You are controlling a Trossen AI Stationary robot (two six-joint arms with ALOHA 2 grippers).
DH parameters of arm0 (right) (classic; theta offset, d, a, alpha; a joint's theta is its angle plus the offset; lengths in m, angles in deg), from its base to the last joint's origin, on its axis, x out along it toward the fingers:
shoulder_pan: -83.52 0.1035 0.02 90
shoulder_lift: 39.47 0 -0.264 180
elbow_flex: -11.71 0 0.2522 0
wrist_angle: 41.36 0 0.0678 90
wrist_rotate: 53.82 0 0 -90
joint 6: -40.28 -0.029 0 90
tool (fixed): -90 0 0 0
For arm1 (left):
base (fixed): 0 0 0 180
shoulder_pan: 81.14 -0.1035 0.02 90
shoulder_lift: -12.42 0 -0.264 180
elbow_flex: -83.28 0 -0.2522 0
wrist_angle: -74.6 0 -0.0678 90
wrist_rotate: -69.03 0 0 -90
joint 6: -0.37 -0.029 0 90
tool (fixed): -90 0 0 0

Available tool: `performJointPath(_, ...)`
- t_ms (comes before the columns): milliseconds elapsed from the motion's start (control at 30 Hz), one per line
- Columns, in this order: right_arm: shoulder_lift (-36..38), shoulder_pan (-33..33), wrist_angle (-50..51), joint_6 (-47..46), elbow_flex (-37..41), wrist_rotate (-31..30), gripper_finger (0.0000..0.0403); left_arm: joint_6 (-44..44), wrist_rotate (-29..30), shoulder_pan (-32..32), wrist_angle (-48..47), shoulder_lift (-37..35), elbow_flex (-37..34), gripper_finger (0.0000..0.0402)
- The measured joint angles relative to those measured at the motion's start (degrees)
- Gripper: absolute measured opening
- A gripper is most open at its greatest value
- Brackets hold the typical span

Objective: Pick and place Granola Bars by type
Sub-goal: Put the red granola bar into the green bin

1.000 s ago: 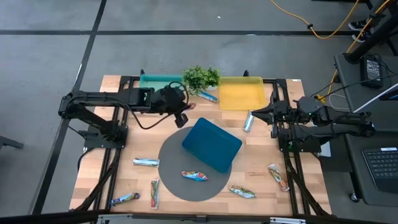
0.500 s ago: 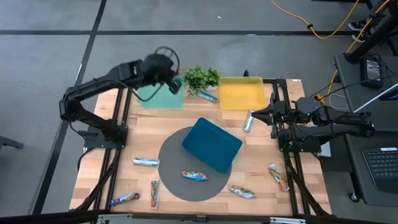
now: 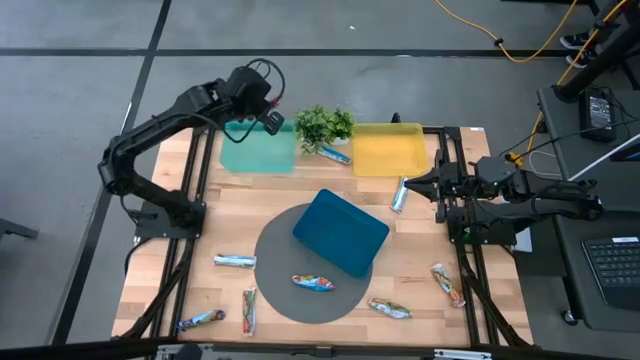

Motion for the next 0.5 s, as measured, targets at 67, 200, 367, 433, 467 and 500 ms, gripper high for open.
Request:
performJointPath(67,0.0,0.0,0.4,0.0,0.0,0.0,0.0032,-1.1,1.2,-0.6,-1.3,1.7,0.0,0.0015)
performJointPath(200,0.0,0.0,0.8,0.0,0.0,0.0,0.0032,-3.5,1.2,-1.9,-2.1,5.8,0.0,0.0015)
performJointPath(367,0.0,0.0,0.9,0.0,0.0,0.0,0.0032,-6.4,0.9,-3.5,-2.0,12.0,0.0,0.0015)
performJointPath(433,0.0,0.0,1.4,-0.1,0.0,0.0,0.0032,-7.0,-0.2,-4.4,-2.0,14.5,0.0,0.0015)
performJointPath(467,0.0,0.0,1.6,-0.1,0.0,0.0,0.0032,-7.4,-0.9,-4.8,-2.0,15.6,0.0,0.0015)
performJointPath(500,0.0,0.0,1.9,-0.1,0.0,0.0,0.0032,-7.5,-1.7,-5.1,-2.0,16.8,0.0,0.0015)
